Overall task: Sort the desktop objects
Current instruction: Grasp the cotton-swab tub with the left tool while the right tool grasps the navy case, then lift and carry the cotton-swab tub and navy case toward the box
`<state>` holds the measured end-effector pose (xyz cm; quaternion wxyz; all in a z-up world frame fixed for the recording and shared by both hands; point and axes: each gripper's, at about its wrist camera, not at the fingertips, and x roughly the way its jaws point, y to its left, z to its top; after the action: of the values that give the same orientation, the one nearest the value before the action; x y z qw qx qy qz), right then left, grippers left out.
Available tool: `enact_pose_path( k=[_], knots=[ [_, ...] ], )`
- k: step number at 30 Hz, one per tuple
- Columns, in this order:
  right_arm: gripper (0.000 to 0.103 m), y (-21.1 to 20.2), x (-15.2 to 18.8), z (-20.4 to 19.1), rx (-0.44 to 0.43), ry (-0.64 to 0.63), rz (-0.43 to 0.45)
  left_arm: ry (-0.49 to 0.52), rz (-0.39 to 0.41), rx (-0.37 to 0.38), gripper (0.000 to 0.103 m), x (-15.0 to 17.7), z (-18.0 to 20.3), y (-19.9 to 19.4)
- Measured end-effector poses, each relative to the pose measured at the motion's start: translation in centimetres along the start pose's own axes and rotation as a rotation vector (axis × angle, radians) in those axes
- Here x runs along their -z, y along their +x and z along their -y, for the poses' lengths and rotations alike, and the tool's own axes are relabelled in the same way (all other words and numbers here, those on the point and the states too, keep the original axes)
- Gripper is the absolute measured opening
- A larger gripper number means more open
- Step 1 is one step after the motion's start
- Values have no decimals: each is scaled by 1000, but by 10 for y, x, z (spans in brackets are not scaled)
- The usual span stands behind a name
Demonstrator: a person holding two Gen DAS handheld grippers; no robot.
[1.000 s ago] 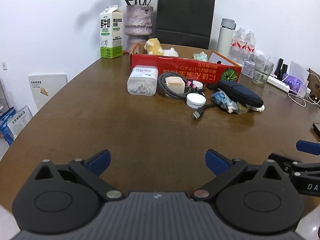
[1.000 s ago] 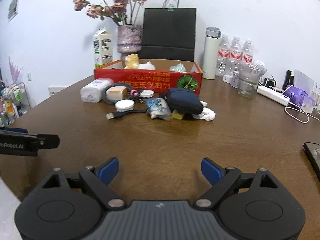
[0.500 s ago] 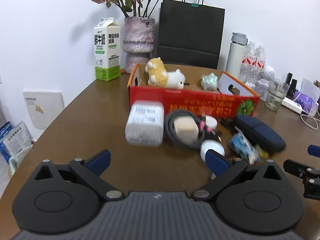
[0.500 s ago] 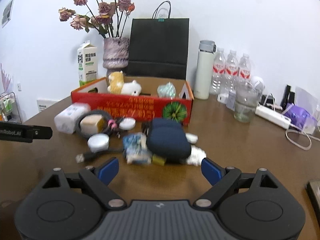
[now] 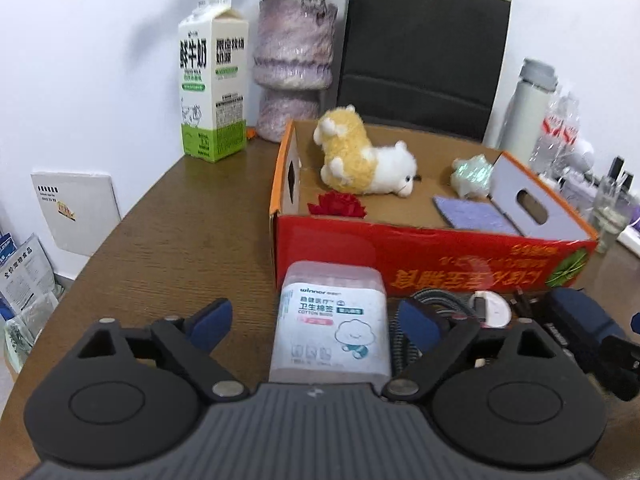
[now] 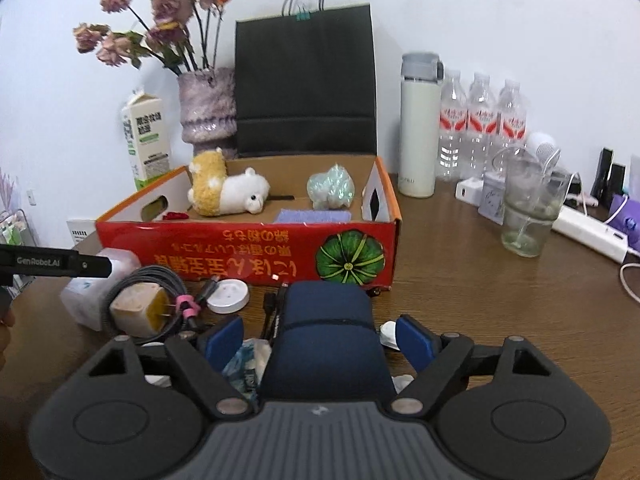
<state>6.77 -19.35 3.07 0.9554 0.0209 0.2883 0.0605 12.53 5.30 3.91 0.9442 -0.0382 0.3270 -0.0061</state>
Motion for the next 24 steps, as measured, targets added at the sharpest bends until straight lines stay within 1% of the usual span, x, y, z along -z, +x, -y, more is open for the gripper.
enact_pose_path(
  k=[3, 4, 7, 9, 10, 12, 14, 16, 18, 19, 22, 24],
  knots=[
    [79, 11, 1, 1, -11, 10, -29, -8, -13, 9, 90, 2, -1, 12],
    [79, 14, 2, 0, -11, 14, -37, -26, -16, 21, 90, 1, -3, 15],
    [75, 24, 0, 3, -5, 36, -60, -99, -47, 45, 90, -1, -10, 27],
    [71, 31, -2, 6, -8, 52, -78, -118, -67, 52, 89, 0, -13, 35],
    [67, 35, -2, 8, -8, 59, -89, -100, -57, 47, 87, 0, -11, 35],
    [66, 37, -2, 12, -23, 85, -93, -75, -52, 38, 69, 1, -8, 33],
    [62, 34, -2, 14, -29, 97, -90, -91, -59, 43, 69, 2, -9, 28],
    [60, 30, -2, 16, -32, 125, -90, -108, -58, 59, 69, 3, -11, 22],
    [59, 23, -2, 18, -50, 150, -91, -109, -45, 45, 69, 5, -10, 7],
    [59, 18, -3, 18, -59, 167, -85, -108, -22, 40, 68, 7, -10, -5],
    [59, -6, -7, 16, -66, 172, -35, -103, 38, 48, 67, 14, -5, -43],
    [59, -28, -10, 11, -65, 160, 13, -93, 74, 58, 67, 19, -1, -67]
  ],
)
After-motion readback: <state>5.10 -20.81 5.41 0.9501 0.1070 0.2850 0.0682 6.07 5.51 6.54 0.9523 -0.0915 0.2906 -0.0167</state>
